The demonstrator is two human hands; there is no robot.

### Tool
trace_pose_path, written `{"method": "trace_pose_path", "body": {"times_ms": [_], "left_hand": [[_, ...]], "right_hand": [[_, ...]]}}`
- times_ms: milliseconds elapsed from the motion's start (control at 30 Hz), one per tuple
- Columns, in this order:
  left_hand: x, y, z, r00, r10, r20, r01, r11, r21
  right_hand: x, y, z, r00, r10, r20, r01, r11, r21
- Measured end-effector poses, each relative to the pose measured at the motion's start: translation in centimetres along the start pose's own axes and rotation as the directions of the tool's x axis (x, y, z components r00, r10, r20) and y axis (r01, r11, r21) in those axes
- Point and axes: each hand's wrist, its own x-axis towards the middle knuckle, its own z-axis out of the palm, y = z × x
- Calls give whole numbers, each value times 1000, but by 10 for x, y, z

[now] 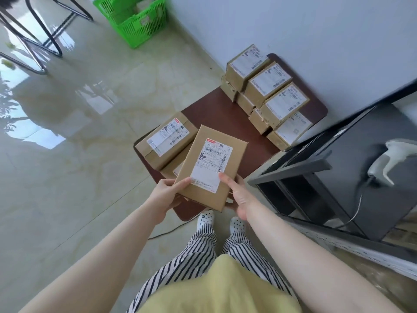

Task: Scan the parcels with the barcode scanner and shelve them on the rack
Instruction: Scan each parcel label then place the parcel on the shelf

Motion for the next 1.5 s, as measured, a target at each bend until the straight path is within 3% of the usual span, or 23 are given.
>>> {"method": "trace_pose_path", "body": {"times_ms": [200, 433, 633, 700, 767, 833, 900, 967, 1033, 1133, 1367, 1500], "left_hand": [[-13, 65, 26, 965, 80, 250, -107, 989, 97], [-28, 123, 89, 834, 264, 484, -337, 939, 69], [-40, 148, 160, 791, 430, 434, -463, 886, -35], [-41, 154, 184, 783, 464, 414, -478, 875, -78], [-40, 160, 206, 776, 495, 392, -495, 862, -108], [-38, 165, 225, 784, 510, 354, -498, 857, -131], [-35, 169, 233, 793, 516, 325, -499, 855, -140], [-28, 172, 242, 806, 515, 293, -500, 856, -130], [-23, 173, 249, 826, 505, 251, -490, 863, -122], [-17, 173, 257, 847, 492, 202, -476, 871, -126], [-12, 170, 261, 855, 496, 155, -479, 868, -132], [-12, 169, 255, 850, 507, 143, -492, 861, -129]], "right_hand": [[-35, -53, -43, 989, -147, 20, 148, 985, -91], [-75, -120, -85, 951, -303, 53, 308, 942, -133], [-91, -152, -137, 927, -373, 28, 374, 919, -127], [-95, -163, -161, 894, -445, -55, 439, 894, -92], [-93, -171, -193, 802, -524, -286, 543, 840, -16], [-84, -176, -235, 637, -512, -577, 608, 793, -32], [-71, -172, -274, 454, -418, -787, 535, 834, -134], [-57, -167, -309, 351, -321, -880, 352, 916, -194], [-42, -161, -329, 349, -253, -902, 199, 961, -192], [-21, -154, -341, 409, -250, -878, 129, 968, -216], [2, -145, -358, 512, -242, -824, 118, 970, -212], [-9, -158, -353, 504, -241, -830, 225, 964, -143]]}}
